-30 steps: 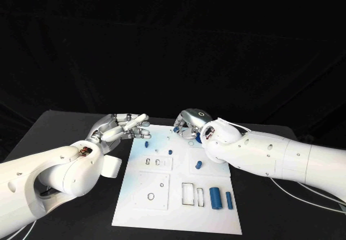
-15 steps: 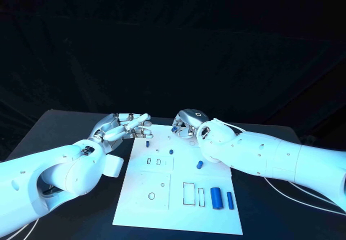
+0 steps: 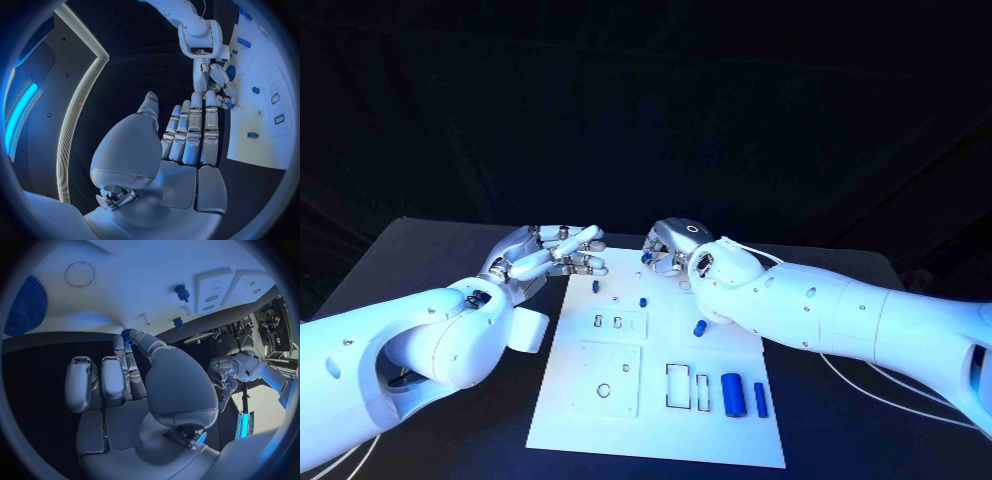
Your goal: Assemble the parts on the task board
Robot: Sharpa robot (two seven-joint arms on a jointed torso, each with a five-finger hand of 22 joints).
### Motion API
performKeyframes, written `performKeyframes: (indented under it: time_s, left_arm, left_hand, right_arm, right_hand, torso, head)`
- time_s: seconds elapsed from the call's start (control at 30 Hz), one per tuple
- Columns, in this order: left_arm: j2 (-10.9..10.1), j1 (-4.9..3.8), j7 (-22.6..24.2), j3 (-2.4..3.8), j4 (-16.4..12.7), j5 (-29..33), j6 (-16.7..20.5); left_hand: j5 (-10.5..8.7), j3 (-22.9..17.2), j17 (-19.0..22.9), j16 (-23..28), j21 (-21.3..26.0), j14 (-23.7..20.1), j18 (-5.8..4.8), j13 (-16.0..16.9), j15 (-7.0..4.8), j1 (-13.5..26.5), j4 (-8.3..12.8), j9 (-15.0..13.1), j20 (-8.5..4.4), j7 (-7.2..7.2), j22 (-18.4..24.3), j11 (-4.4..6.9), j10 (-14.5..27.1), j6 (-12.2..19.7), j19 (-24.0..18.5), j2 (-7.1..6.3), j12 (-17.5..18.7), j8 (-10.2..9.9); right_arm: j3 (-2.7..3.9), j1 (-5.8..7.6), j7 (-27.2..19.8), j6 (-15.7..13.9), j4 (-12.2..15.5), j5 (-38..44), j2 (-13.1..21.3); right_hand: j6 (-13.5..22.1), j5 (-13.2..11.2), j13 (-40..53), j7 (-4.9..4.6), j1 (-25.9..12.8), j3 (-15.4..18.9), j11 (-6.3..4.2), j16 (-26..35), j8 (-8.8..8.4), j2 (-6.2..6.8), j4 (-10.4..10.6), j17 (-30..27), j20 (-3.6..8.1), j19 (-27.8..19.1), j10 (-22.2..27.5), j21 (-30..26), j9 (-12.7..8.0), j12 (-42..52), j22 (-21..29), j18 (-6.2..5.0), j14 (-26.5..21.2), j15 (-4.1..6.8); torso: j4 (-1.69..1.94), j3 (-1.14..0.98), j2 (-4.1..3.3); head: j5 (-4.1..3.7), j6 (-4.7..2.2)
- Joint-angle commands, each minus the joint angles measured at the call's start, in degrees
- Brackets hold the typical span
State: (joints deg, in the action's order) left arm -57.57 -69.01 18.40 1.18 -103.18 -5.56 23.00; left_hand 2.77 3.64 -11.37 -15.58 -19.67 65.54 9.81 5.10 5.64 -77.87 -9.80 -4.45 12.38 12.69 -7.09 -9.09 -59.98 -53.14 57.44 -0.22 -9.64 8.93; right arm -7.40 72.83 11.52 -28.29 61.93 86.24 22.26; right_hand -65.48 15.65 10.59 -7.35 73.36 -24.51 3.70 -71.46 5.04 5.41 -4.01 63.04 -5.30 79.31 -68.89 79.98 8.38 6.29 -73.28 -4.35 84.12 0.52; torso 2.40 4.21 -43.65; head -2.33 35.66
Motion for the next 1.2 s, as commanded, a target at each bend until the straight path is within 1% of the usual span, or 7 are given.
performKeyframes:
  time_s: [0.03, 0.7, 0.83, 0.93, 1.07, 1.13, 1.2]
  left_arm:
    - [0.2, -0.09, 0.2, 0.05, -0.1, 0.2, -1.2]
    - [0.5, -0.1, 0.0, 0.05, 0.1, 0.2, -1.4]
    - [0.5, -0.1, -0.1, 0.05, 0.1, 0.2, -1.4]
    - [0.5, -0.1, -0.1, 0.05, 0.1, 0.2, -1.4]
    - [0.4, -0.1, -0.1, 0.05, 0.2, 0.2, -1.4]
    - [0.3, -0.11, -0.2, 0.05, 0.2, 0.2, -1.4]
    - [0.2, -0.11, -0.2, 0.05, 0.2, 0.2, -1.5]
  left_hand:
    - [0.12, 0.5, -0.1, 0.3, 0.3, -0.2, 0.7, -0.1, 0.37, 0.0, 0.0, 0.1, 0.08, 0.04, 0.1, -0.15, 0.4, 0.3, 0.2, 0.44, 0.3, -0.4]
    - [0.12, 0.5, -0.1, 0.3, 0.3, -0.2, 0.7, -0.1, 0.37, 0.0, 0.0, 0.1, 0.08, 0.04, 0.1, -0.15, 0.4, 0.3, 0.2, 0.44, 0.3, -0.4]
    - [0.12, 0.5, -0.1, 0.3, 0.3, -0.2, 0.7, -0.1, 0.37, 0.0, 0.0, 0.1, 0.08, 0.04, 0.1, -0.15, 0.4, 0.3, 0.2, 0.44, 0.3, -0.4]
    - [0.12, 0.5, -0.1, 0.3, 0.3, -0.2, 0.7, -0.1, 0.37, 0.0, 0.0, 0.1, 0.08, 0.04, 0.1, -0.15, 0.4, 0.3, 0.2, 0.44, 0.3, -0.4]
    - [0.12, 0.5, -0.1, 0.3, 0.3, -0.2, 0.7, -0.1, 0.37, 0.0, 0.0, 0.1, 0.08, 0.04, 0.1, -0.15, 0.4, 0.3, 0.2, 0.44, 0.3, -0.4]
    - [0.12, 0.5, -0.1, 0.3, 0.3, -0.2, 0.7, -0.1, 0.38, 0.0, 0.0, 0.1, 0.08, 0.05, 0.1, -0.15, 0.4, 0.3, 0.2, 0.45, 0.3, -0.4]
    - [0.12, 0.6, -0.1, 0.4, 0.3, -0.3, 0.7, -0.1, 0.4, 0.0, 0.0, 0.1, 0.1, 0.06, 0.1, -0.17, 0.4, 0.3, 0.2, 0.47, 0.3, -0.4]
  right_arm:
    - [-0.01, -0.16, 0.6, 0.9, -0.4, 0.5, -0.5]
    - [-0.03, -0.3, 0.8, 1.8, -2.8, 0.1, -1.8]
    - [-0.04, -0.3, 0.6, 1.8, -3.1, -0.3, -2.0]
    - [-0.05, -0.3, 0.5, 1.3, -3.1, -0.4, -1.9]
    - [-0.06, -0.28, 0.7, 0.2, -1.7, -0.8, -0.8]
    - [-0.06, -0.17, 0.9, -0.1, 0.0, -1.3, 0.5]
    - [-0.05, -0.01, 1.1, -0.4, 2.4, -1.8, 2.5]
  right_hand:
    - [0.0, 0.2, 0.0, -0.15, -0.2, 0.1, 0.15, -0.1, 0.07, 0.25, 0.3, -0.1, -0.14, 0.0, 0.1, 0.0, 0.1, -0.2, 0.1, 0.69, 1.7, 0.21]
    - [1.2, 0.2, 0.0, -0.56, -0.9, 0.1, 0.57, 0.3, -0.73, 1.06, 0.9, -0.8, -0.38, -0.6, 1.2, -0.5, 0.1, -0.9, 0.6, 0.54, 1.4, -0.11]
    - [5.2, 0.2, -0.5, -1.67, -1.9, 0.4, 1.59, 1.3, -1.65, 2.29, 1.6, -2.4, -1.0, -1.8, 3.9, -1.6, -0.6, -2.2, 2.2, 0.2, 0.9, -0.98]
    - [10.3, -0.3, -0.7, -2.37, -2.4, 1.8, 2.35, 2.2, -1.59, 3.44, 2.1, -3.9, -1.68, -2.9, 6.0, -2.7, -1.7, -2.4, 3.7, -0.16, 0.4, -1.59]
    - [12.6, -0.4, -0.7, -2.12, -2.2, 3.0, 2.08, 2.8, -1.54, 3.72, 2.3, -4.8, -1.76, -3.9, 6.9, -3.8, -2.2, -2.0, 5.1, -0.53, 0.2, -1.45]
    - [12.4, 0.1, -0.7, -1.96, -2.0, 3.2, 1.96, 2.8, -1.35, 3.56, 2.3, -4.8, -1.72, -3.8, 6.8, -3.8, -2.1, -1.6, 4.9, -0.5, 0.2, -1.33]
    - [11.5, 0.3, -0.5, -1.86, -1.8, 3.5, 1.91, 2.8, -0.98, 3.35, 2.5, -4.8, -1.66, -3.7, 6.4, -3.8, -1.9, -1.1, 4.7, -0.46, 0.3, -1.27]
  torso:
    - [0.02, 0.06, -0.05]
    - [-0.03, 0.04, 0.0]
    - [-0.07, 0.01, 0.0]
    - [-0.09, 0.01, 0.01]
    - [-0.16, 0.04, 0.03]
    - [-0.11, 0.01, 0.04]
    - [-0.25, 0.02, 0.08]
  head:
    - [0.0, 0.07]
    - [-0.01, 0.28]
    - [0.08, 0.26]
    - [0.17, 0.23]
    - [0.23, 0.23]
    - [0.21, 0.14]
    - [0.24, 0.1]
